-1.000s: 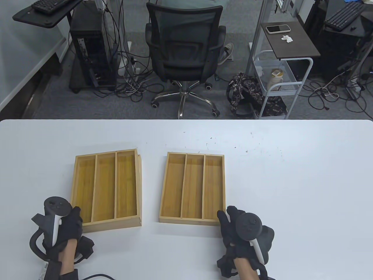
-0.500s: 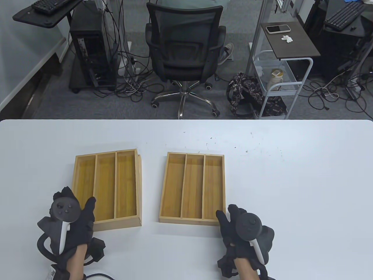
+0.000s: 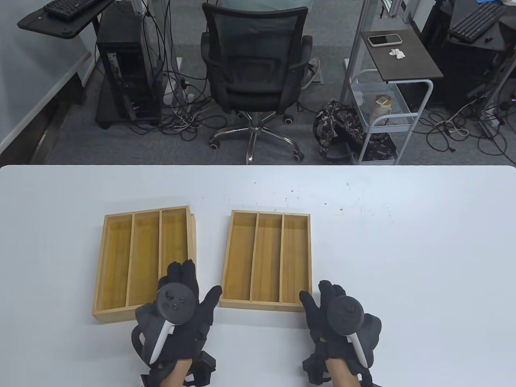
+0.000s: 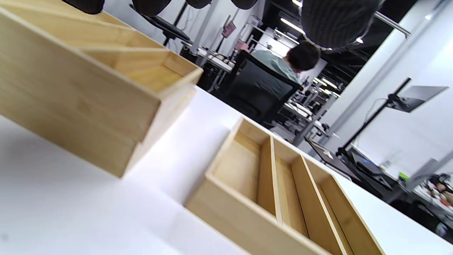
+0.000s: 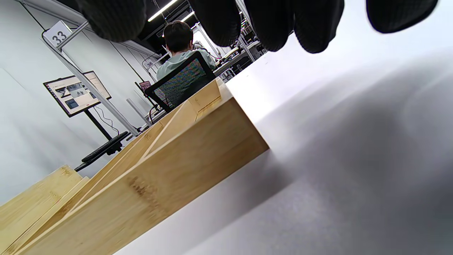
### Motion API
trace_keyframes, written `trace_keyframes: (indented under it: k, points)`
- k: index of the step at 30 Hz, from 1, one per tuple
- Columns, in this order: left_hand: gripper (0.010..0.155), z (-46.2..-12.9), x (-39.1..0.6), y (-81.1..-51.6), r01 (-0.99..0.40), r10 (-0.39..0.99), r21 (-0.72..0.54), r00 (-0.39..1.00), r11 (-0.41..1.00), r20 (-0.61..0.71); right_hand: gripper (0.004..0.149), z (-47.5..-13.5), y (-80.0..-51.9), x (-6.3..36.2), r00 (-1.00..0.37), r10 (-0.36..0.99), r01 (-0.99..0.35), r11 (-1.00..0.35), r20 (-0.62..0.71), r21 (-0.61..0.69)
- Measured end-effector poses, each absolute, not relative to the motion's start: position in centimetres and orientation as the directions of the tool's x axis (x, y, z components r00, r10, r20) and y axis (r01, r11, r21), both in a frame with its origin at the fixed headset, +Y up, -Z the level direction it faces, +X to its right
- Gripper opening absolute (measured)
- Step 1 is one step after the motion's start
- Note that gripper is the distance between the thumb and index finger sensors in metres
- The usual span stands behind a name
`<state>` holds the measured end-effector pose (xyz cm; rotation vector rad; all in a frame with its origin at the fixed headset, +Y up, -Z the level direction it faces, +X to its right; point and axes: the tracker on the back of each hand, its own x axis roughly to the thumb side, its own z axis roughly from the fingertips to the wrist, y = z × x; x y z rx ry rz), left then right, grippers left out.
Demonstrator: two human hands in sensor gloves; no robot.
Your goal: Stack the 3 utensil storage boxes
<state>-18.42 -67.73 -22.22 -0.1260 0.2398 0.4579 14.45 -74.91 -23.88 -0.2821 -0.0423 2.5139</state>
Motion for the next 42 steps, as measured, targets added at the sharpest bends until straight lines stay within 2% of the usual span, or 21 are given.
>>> trace_keyframes:
  k: [6, 22, 29, 33, 39, 42]
  points:
    - [0.083, -21.4, -17.0, -69.3, -0.365, 0.352, -0.026, 0.912, 0.931, -0.209, 0.072, -23.7, -75.0, 14.1, -0.809, 0.556, -0.548, -0.831, -0.188, -0.097]
    - [0.083, -21.0, -16.2, -70.2, -0.346, 0.334, -0.051, 0.927, 0.937, -0.169, 0.077, -23.5, -75.2, 12.6, -0.882, 0.432, -0.417, -0.902, -0.187, -0.113]
    - [0.082, -21.1, -16.4, -70.3, -0.376, 0.360, -0.060, 0.915, 0.925, -0.181, 0.083, -25.5, -74.6, 12.4, -0.900, 0.359, -0.342, -0.933, -0.248, -0.111]
    - [0.082, -21.0, -16.4, -70.2, -0.382, 0.366, -0.067, 0.914, 0.922, -0.173, 0.085, -27.3, -74.3, 12.5, -0.910, 0.276, -0.269, -0.961, -0.310, -0.066]
    - [0.082, -20.8, -16.5, -70.1, -0.406, 0.390, -0.078, 0.906, 0.911, -0.163, 0.088, -30.7, -74.8, 12.8, -0.906, 0.168, -0.220, -0.971, -0.388, 0.094]
    - [0.082, -20.9, -16.5, -70.1, -0.407, 0.390, -0.081, 0.906, 0.910, -0.162, 0.085, -31.9, -75.5, 12.9, -0.896, 0.135, -0.218, -0.964, -0.423, 0.154]
